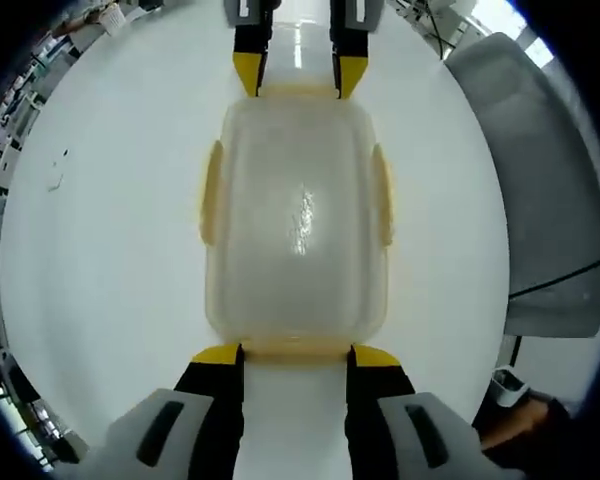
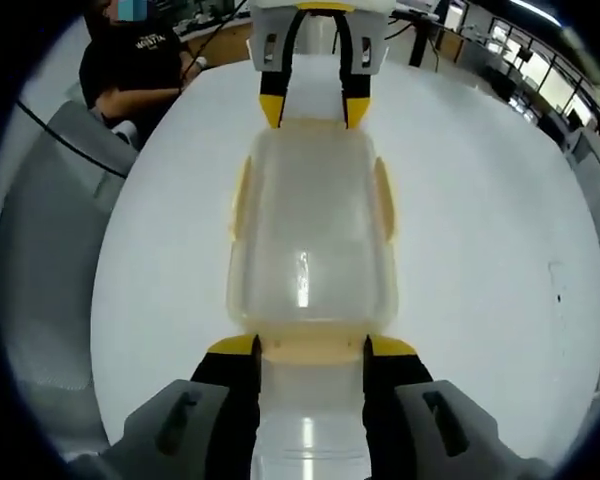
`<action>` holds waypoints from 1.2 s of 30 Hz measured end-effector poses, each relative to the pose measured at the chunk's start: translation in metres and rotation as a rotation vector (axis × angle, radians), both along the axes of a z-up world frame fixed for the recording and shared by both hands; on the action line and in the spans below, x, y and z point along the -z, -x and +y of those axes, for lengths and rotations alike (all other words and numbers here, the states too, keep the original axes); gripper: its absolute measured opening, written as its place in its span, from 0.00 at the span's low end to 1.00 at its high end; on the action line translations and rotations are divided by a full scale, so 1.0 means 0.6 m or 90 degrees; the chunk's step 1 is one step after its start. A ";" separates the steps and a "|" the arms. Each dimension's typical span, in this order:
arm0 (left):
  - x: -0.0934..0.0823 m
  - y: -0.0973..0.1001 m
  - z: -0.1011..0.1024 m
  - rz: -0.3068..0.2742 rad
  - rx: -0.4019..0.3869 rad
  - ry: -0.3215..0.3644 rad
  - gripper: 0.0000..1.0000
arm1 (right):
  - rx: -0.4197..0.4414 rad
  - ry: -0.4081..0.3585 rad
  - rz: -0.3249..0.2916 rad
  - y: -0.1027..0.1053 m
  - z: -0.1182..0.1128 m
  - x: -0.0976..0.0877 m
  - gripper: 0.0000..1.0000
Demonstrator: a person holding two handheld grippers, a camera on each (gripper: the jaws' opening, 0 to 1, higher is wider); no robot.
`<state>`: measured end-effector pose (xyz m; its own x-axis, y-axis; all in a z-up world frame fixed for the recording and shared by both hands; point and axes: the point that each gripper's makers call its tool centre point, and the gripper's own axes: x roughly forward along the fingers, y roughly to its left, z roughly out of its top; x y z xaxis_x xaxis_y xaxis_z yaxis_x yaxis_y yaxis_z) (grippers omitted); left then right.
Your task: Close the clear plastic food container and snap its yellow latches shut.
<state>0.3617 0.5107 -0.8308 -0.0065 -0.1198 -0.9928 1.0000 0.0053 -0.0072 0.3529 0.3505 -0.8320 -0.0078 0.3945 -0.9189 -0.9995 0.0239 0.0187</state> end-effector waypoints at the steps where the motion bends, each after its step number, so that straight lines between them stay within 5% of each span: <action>1: -0.003 0.003 0.001 0.001 -0.002 0.001 0.33 | -0.004 -0.006 -0.002 0.003 0.002 -0.009 0.36; 18: -0.097 0.052 0.000 -0.016 -0.053 -0.014 0.33 | -0.052 -0.076 -0.048 0.028 -0.002 -0.108 0.36; 36: -0.130 0.036 -0.124 -0.033 -0.046 0.013 0.33 | -0.032 -0.075 -0.064 0.017 -0.127 -0.133 0.36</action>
